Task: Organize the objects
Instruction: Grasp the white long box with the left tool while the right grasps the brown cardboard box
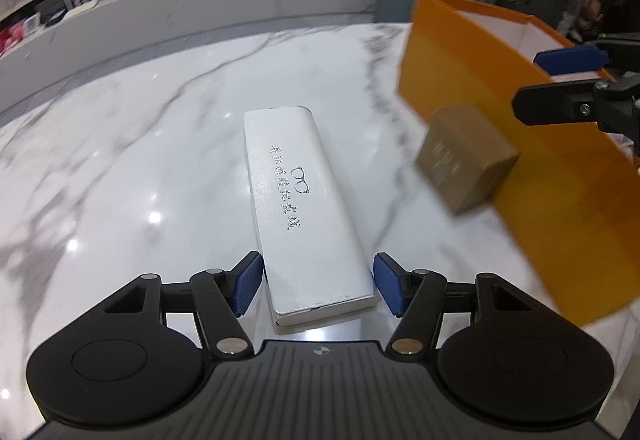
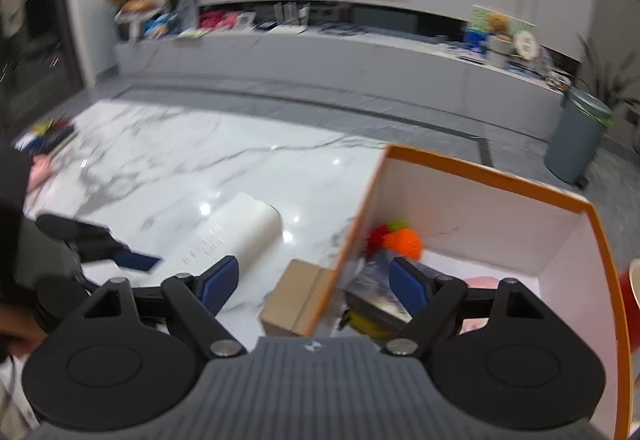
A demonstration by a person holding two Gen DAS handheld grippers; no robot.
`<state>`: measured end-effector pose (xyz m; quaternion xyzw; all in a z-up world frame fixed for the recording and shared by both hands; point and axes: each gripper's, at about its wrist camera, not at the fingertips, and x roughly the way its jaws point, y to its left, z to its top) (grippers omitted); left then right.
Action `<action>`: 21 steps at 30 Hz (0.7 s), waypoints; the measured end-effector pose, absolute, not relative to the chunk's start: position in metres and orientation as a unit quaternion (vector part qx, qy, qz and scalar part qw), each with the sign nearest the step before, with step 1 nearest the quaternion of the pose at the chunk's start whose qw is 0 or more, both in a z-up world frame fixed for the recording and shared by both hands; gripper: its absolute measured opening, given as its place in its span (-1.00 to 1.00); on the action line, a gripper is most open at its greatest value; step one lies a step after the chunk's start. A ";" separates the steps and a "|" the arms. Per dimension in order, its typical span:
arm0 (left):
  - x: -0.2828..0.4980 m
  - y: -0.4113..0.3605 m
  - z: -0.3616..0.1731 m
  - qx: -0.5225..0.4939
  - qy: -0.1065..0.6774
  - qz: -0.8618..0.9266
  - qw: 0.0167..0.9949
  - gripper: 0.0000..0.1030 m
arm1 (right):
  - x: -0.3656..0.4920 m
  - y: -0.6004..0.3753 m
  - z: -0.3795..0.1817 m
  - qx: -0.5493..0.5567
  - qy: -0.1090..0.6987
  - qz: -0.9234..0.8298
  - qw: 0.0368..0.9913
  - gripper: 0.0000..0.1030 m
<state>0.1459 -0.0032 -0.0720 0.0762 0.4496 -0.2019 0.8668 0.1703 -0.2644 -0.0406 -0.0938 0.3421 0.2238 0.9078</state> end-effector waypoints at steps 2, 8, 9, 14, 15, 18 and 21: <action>0.142 0.013 -0.071 0.078 0.461 -0.193 0.863 0.37 | 0.172 -0.254 -0.041 -0.125 0.347 0.251 0.895 0.61; 0.129 0.061 -0.068 0.059 0.472 -0.164 0.864 0.37 | 0.190 -0.220 -0.047 -0.290 0.370 0.282 0.836 0.77; 0.129 0.066 -0.067 0.054 0.469 -0.159 0.867 0.37 | 0.194 -0.217 -0.046 -0.310 0.375 0.283 0.827 0.76; 0.133 0.068 -0.067 0.052 0.462 -0.154 0.872 0.38 | 0.203 -0.203 -0.042 -0.368 0.376 0.280 0.803 0.71; 0.133 0.069 -0.068 0.050 0.461 -0.154 0.873 0.38 | 0.204 -0.200 -0.042 -0.376 0.377 0.281 0.798 0.73; 0.132 0.071 -0.069 0.047 0.457 -0.159 0.874 0.39 | 0.199 -0.188 -0.048 -0.411 0.371 0.314 0.771 0.70; 0.131 0.075 -0.069 0.039 0.457 -0.163 0.873 0.39 | 0.188 -0.172 -0.058 -0.475 0.347 0.353 0.728 0.70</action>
